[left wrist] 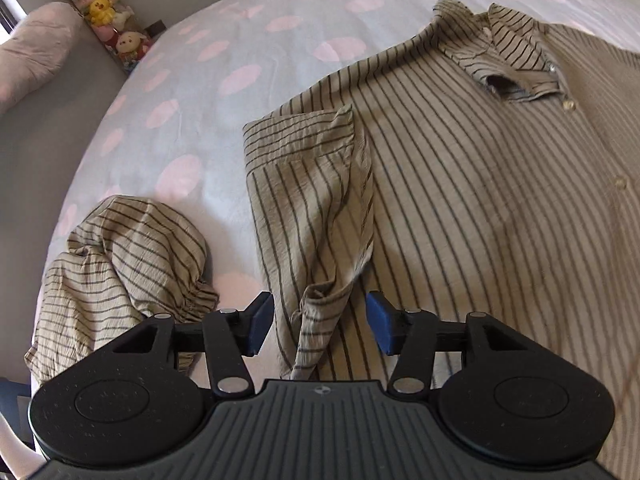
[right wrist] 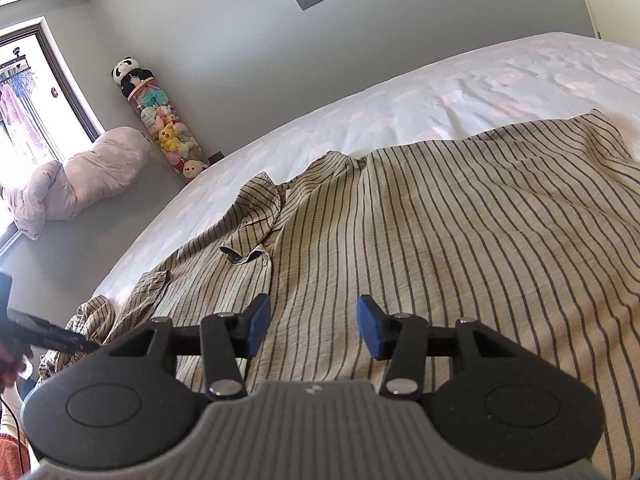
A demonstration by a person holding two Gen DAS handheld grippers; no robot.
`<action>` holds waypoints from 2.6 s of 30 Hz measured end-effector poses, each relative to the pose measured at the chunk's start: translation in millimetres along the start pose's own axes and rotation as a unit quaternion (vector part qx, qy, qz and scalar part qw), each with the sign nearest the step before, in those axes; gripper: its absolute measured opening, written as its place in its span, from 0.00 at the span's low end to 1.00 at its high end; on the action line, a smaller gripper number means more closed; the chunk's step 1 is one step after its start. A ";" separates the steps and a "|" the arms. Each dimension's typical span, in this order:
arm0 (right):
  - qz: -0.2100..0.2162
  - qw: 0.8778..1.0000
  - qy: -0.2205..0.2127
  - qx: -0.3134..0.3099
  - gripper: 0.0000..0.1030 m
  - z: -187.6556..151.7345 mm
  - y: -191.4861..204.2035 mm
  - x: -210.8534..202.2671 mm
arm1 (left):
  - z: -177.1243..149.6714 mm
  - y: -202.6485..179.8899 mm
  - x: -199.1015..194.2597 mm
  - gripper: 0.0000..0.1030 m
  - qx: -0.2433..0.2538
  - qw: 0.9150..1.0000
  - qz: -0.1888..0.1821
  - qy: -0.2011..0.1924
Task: Fold clothes
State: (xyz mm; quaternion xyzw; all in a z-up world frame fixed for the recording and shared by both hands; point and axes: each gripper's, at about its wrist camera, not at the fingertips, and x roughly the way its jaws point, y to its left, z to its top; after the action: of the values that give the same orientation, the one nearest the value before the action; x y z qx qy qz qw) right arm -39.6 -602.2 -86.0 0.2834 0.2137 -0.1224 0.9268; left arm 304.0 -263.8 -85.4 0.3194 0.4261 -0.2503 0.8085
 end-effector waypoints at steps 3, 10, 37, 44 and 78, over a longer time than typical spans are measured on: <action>0.000 1.000 -0.002 -0.002 0.52 0.3 1.1 -1.1 | -7.1 -7.0 8.1 0.19 0.007 1.000 -0.004 -0.008; 0.001 1.000 0.001 -0.005 0.53 0.5 1.7 0.5 | -22.7 -17.8 27.2 0.02 0.007 0.998 -0.061 0.010; 0.006 1.000 0.021 -0.008 0.58 -4.3 -1.1 14.7 | 26.4 34.3 62.4 0.12 -0.124 0.992 -0.019 0.003; 0.008 1.000 0.027 0.005 0.58 -4.4 -5.7 16.7 | 19.5 48.6 44.0 0.10 -0.176 0.980 -0.081 -0.046; -0.156 0.979 0.011 -0.130 0.85 67.8 -42.9 14.9 | -94.1 33.1 -55.5 0.17 -0.147 0.973 -0.161 -0.072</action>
State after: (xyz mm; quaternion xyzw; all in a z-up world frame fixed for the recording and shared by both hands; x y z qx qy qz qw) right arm -19.3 -677.7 -62.5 0.1254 0.2794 -0.2338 0.9228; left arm 248.2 -165.5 -69.0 0.1054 0.4444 -0.3338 0.8246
